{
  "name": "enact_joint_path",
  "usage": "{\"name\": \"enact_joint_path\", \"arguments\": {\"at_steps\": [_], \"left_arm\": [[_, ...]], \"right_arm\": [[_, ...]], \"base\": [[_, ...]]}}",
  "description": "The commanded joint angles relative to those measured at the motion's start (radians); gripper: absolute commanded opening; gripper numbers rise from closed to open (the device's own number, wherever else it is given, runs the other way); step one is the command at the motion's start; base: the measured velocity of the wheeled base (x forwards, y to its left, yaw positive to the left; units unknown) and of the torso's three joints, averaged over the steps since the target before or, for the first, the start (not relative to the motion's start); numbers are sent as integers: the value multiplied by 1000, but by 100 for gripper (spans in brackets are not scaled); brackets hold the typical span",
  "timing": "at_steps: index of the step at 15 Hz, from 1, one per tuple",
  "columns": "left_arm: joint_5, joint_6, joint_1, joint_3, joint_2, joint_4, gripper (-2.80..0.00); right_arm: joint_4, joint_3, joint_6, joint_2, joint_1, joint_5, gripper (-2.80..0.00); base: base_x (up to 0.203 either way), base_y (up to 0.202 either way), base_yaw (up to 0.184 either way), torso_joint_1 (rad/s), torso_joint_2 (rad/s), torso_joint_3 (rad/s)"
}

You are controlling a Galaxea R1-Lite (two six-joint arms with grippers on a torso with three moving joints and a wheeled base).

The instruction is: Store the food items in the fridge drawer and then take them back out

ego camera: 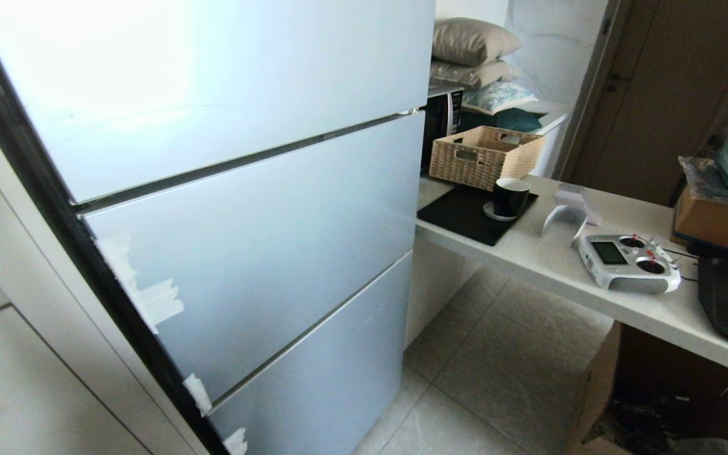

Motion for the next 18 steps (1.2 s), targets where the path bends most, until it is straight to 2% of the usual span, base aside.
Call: {"name": "enact_joint_path", "arguments": {"at_steps": [1,2,5,7,9,11,14,16,18], "left_arm": [[-14,-55,0,-144,86,-10,-280],[-15,-86,-1,-171,127,-12,-280],[-21,-408,-2,-319,465,-55,-280],[-20,-592,-1,-366,681,-171,-280],[3,-731,5,-398,856,-326,-280],[31,-816,9,-418,969,-445,-280],[43,-905,11,-445,1067,-539,-280],[41,-911,9,-451,1111,-554,-280],[48,-907,10,-464,1174,-614,-280]], "right_arm": [[0,0,1,1,-1,1,-280],[0,0,0,1,1,1,-280],[0,0,0,1,-1,1,-280],[-1,0,0,1,-1,1,-280],[0,0,0,1,-1,1,-280],[0,0,0,1,-1,1,-280],[0,0,0,1,-1,1,-280],[0,0,0,1,-1,1,-280],[0,0,0,1,1,1,-280]], "base": [[0,0,0,0,0,0],[0,0,0,0,0,0],[0,0,0,0,0,0],[0,0,0,0,0,0],[0,0,0,0,0,0],[0,0,0,0,0,0],[0,0,0,0,0,0],[0,0,0,0,0,0],[0,0,0,0,0,0]]}}
